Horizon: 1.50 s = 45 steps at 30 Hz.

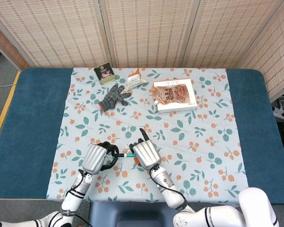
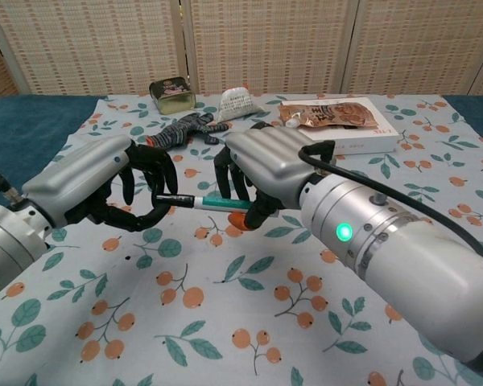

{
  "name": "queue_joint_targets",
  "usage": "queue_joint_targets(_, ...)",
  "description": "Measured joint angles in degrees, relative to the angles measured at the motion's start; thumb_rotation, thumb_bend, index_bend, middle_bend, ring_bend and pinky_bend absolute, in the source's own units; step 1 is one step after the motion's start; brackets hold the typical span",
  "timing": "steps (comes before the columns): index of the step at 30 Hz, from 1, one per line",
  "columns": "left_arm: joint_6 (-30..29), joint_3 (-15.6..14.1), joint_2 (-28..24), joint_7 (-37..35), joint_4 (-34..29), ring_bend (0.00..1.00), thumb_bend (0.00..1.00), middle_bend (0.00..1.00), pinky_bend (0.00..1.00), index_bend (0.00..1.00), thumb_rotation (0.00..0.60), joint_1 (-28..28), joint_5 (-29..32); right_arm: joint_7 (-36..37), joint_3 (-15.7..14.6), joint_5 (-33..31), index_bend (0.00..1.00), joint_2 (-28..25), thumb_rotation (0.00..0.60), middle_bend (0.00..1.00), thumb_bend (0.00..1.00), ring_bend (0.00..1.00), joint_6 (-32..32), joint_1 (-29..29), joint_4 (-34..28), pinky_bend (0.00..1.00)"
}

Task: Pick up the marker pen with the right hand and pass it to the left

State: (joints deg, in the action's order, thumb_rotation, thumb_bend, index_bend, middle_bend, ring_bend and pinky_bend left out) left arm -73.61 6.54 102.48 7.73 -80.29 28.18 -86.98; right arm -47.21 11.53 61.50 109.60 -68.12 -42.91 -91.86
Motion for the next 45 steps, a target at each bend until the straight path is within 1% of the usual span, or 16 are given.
queue_joint_targets(1,-0.3,0.0,0.2,0.0,0.2,0.47,0.41,0.64,0.61,0.57,0.600,0.0,-0.1,0.0,0.0,0.0,0.94,0.0,0.600,0.77,0.30,0.40,0.0,0.0,0.0,0.00)
queue_joint_targets(4,-1.3,0.1,0.9,0.3,0.9,0.56,0.48,0.73,0.65,0.66,0.600,-0.1,-0.4,0.3,-0.1,0.1,0.94,0.3,0.600,0.77,0.31,0.40,-0.1,0.0,0.2,0.00)
queue_joint_targets(5,-1.6,0.1,1.2,0.7,1.3,0.60,0.53,0.78,0.67,0.70,0.600,-0.2,-0.5,0.4,-0.1,0.1,0.94,0.4,0.600,0.77,0.31,0.40,-0.1,0.0,0.3,0.00)
queue_joint_targets(8,-3.0,0.2,2.2,1.9,2.5,0.66,0.63,0.86,0.71,0.77,0.600,-0.3,-1.1,0.6,0.0,0.3,0.94,0.5,0.600,0.77,0.31,0.40,-0.2,-0.1,0.4,0.00)
queue_joint_targets(12,-4.5,0.2,3.5,2.3,4.3,0.70,0.67,0.90,0.72,0.80,0.600,-0.5,-1.9,0.8,0.2,0.5,0.94,0.6,0.600,0.77,0.30,0.40,-0.4,-0.1,0.4,0.00)
queue_joint_targets(17,-4.7,-0.3,3.6,2.0,5.0,0.72,0.71,0.92,0.72,0.82,0.600,-0.4,-2.8,1.0,0.6,0.6,0.94,0.6,0.600,0.77,0.30,0.40,-0.7,-0.1,0.2,0.00)
queue_joint_targets(23,-5.6,-0.8,3.7,0.7,5.4,0.75,0.78,0.95,0.73,0.83,0.600,-0.3,-4.3,1.0,0.8,0.5,0.94,0.5,0.600,0.77,0.30,0.40,-0.9,-0.1,0.1,0.00)
queue_joint_targets(29,-8.9,-0.2,4.9,-3.3,9.2,0.75,0.83,0.96,0.74,0.83,0.600,-0.1,-5.9,1.8,0.7,0.8,0.94,0.0,0.600,0.77,0.30,0.40,-1.2,0.3,-0.2,0.00)
queue_joint_targets(34,-9.1,0.4,5.3,-5.4,10.8,0.75,0.85,0.96,0.74,0.84,0.600,-0.1,-5.5,2.6,1.1,0.5,0.94,-0.4,0.600,0.77,0.31,0.40,-1.2,0.5,0.1,0.00)
queue_joint_targets(41,-10.2,0.2,5.7,-7.9,13.2,0.75,0.88,0.96,0.75,0.84,0.600,0.3,-6.5,2.0,0.6,0.5,0.94,-0.4,0.600,0.77,0.31,0.40,-1.0,0.3,0.6,0.00)
queue_joint_targets(45,-10.4,0.2,5.5,-8.4,13.3,0.75,0.87,0.96,0.75,0.84,0.600,0.4,-6.4,0.6,-0.2,0.3,0.94,-0.9,0.600,0.77,0.31,0.40,-0.8,0.4,0.8,0.00)
